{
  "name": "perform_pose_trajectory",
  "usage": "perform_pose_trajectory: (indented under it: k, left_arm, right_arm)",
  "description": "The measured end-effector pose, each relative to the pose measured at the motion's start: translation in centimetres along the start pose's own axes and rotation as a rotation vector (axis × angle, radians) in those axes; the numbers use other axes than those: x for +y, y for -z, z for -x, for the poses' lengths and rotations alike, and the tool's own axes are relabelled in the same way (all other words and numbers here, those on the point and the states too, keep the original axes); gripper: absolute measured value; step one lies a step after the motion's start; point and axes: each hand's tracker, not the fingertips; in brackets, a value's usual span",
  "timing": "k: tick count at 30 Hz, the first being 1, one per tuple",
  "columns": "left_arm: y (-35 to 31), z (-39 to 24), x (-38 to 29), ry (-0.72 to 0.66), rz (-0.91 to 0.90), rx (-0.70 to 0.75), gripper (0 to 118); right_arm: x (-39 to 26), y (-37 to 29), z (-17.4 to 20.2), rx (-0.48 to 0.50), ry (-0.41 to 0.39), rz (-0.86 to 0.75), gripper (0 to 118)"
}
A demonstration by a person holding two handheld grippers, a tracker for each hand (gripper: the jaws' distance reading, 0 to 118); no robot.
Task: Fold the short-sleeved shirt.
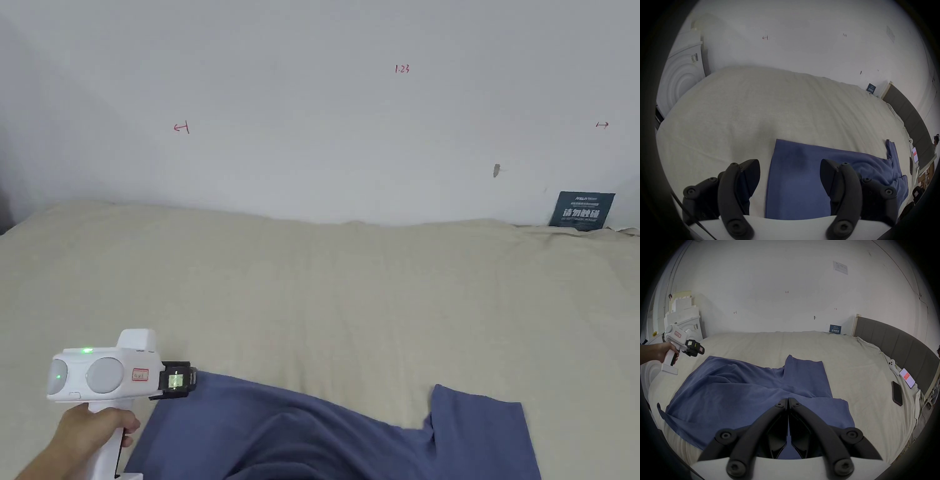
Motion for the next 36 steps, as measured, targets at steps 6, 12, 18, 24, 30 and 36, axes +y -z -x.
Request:
perform_pose_trajectory:
  k: [6,12,18,24,30,36]
  left_arm:
    - [3.9,-0.9,0.9,0.028,0.062,0.076,82]
    - [7.1,-2.1,0.6,0.178,0.106,0.158,74]
    - [6.8,-4.2,0.0,0.275,0.072,0.110,3]
    - [5.1,-4.2,0.1,0.321,0.028,0.111,0]
    - [0.1,-3.8,0.0,0.282,-0.089,0.052,0]
    - [-2.7,-3.6,-1.2,0.262,-0.136,0.038,0]
  right_arm:
    - [0.0,1.4,0.0,-0.007,0.000,0.028,1]
    - [-0.4,2.4,0.0,-0.011,0.003,0.053,1]
    - [-0.7,2.7,-0.2,-0.013,0.023,0.073,1]
    - [0.3,3.7,-3.2,-0.040,0.107,0.110,2]
    - [3.9,8.2,-9.1,-0.071,0.185,0.201,47]
    - [6.6,15.2,-12.9,-0.014,0.250,0.402,51]
